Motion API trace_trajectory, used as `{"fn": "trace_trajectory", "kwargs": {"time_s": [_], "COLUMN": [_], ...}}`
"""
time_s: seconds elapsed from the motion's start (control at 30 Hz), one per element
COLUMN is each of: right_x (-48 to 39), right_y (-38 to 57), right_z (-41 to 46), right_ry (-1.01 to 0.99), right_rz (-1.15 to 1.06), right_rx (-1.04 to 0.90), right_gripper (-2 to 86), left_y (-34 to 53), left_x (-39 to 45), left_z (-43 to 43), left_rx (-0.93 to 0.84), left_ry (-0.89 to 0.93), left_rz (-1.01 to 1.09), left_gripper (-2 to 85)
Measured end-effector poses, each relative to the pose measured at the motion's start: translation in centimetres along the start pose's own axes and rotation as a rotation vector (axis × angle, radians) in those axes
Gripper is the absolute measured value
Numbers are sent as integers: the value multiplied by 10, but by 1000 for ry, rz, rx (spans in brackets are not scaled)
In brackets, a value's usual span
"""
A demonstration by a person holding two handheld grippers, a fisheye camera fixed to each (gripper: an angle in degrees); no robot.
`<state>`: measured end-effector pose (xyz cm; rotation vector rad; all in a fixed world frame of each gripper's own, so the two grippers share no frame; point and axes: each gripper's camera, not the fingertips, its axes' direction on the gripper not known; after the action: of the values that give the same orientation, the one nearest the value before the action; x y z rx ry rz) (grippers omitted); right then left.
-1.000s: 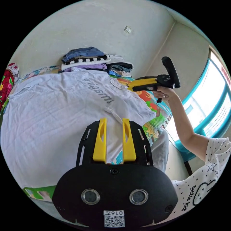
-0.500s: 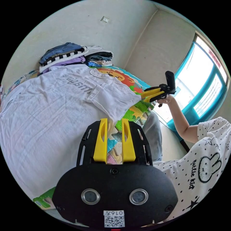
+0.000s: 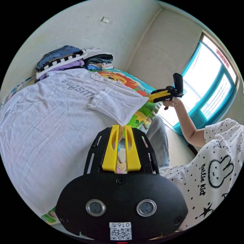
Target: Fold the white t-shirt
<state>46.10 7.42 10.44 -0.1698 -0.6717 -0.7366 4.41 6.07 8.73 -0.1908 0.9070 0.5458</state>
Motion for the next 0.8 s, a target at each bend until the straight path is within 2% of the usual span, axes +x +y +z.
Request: {"fn": "trace_trajectory", "kwargs": {"time_s": [0.17, 0.53, 0.6, 0.63, 0.67, 0.8], "right_x": [6, 26, 37, 48, 65, 122], "right_y": [0, -3, -5, -8, -17, -79], "right_z": [7, 4, -9, -22, -33, -40], "right_ry": [21, -74, -45, -19, 4, 74], "right_rz": [5, 1, 13, 22, 48, 66], "right_rx": [-103, -135, -70, 22, 112, 235], "right_gripper": [144, 120, 114, 110, 105, 90], "left_y": [-12, -36, -51, -58, -76, -176], "left_x": [5, -4, -16, -21, -30, -75], "left_z": [-7, -65, -100, -109, -127, -173], "left_rx": [-37, -102, -88, -86, -84, -7], "left_ry": [49, 138, 48, 14, -72, -343], "left_rz": [41, 74, 80, 88, 115, 177], "left_gripper": [28, 52, 68, 72, 77, 88]}}
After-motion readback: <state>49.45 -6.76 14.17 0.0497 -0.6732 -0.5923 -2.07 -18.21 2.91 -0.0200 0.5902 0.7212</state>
